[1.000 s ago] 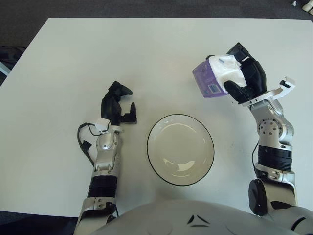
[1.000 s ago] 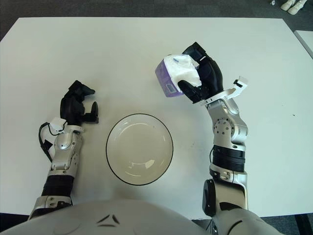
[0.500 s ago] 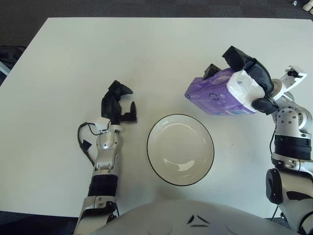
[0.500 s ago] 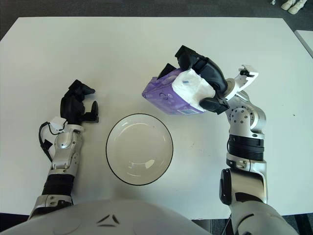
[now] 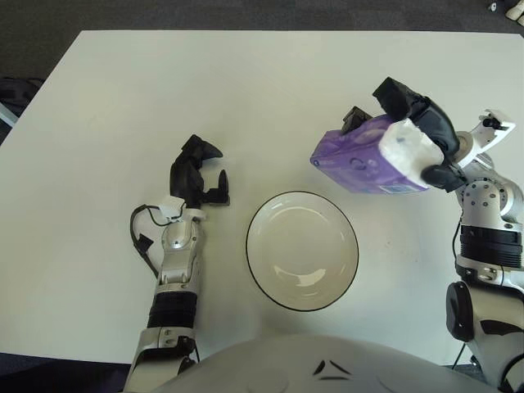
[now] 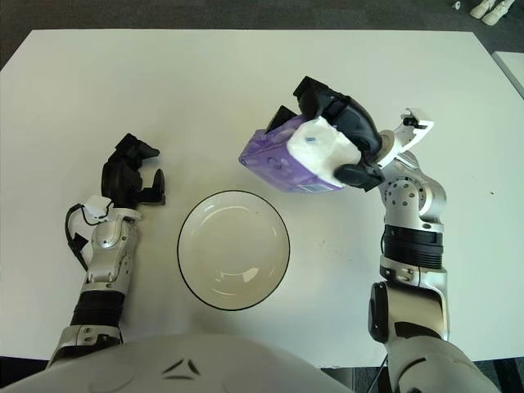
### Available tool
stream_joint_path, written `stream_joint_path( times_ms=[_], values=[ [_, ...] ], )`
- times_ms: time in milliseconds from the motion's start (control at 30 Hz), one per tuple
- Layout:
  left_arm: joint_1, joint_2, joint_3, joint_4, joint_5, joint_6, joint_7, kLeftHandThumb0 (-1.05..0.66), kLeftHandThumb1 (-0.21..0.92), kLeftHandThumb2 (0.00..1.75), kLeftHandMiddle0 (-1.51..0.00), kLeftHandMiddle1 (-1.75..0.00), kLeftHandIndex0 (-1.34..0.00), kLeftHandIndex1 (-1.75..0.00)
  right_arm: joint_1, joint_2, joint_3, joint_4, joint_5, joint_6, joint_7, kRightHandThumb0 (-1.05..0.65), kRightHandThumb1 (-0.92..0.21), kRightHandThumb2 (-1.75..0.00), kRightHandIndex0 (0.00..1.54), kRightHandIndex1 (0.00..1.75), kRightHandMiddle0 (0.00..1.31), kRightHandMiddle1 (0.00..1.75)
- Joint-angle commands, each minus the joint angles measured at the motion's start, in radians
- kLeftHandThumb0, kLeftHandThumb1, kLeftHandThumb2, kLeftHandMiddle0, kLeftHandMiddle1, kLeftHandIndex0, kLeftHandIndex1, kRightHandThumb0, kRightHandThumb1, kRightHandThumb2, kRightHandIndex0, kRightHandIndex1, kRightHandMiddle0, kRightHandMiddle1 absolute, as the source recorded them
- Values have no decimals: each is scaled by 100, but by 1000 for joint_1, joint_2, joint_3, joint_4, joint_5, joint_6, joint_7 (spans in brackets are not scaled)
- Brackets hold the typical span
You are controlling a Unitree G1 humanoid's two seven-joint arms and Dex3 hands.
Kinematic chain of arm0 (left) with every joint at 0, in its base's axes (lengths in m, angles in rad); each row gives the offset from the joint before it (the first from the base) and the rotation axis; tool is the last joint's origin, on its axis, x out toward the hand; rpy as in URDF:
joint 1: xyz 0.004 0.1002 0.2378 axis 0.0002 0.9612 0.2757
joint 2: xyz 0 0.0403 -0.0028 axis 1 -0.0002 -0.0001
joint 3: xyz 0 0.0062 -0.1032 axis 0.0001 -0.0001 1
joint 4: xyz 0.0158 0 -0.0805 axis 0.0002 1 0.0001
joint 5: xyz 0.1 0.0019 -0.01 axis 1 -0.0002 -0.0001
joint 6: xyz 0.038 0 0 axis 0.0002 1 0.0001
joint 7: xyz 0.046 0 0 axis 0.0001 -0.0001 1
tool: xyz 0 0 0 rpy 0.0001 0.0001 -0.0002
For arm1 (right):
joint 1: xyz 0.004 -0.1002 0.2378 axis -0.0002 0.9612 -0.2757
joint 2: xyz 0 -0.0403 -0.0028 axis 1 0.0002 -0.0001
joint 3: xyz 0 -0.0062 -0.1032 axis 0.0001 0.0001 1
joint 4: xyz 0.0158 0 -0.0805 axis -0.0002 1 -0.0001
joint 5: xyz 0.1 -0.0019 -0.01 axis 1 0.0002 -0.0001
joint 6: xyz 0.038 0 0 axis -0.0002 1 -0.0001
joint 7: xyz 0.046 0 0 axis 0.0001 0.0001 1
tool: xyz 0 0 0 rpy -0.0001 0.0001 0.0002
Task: Put the tissue paper into the plate.
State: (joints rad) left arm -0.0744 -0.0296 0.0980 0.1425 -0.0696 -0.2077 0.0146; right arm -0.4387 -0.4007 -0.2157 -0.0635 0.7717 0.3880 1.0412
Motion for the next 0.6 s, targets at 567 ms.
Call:
stream_joint_path(
  times_ms=[567],
  values=[
    [64, -13, -1, 70, 5, 47, 11, -1, -7, 172, -90, -175, -74, -161, 172, 24, 360, -314, -744, -866, -109, 0, 2, -166, 91, 162, 63, 175]
  ],
)
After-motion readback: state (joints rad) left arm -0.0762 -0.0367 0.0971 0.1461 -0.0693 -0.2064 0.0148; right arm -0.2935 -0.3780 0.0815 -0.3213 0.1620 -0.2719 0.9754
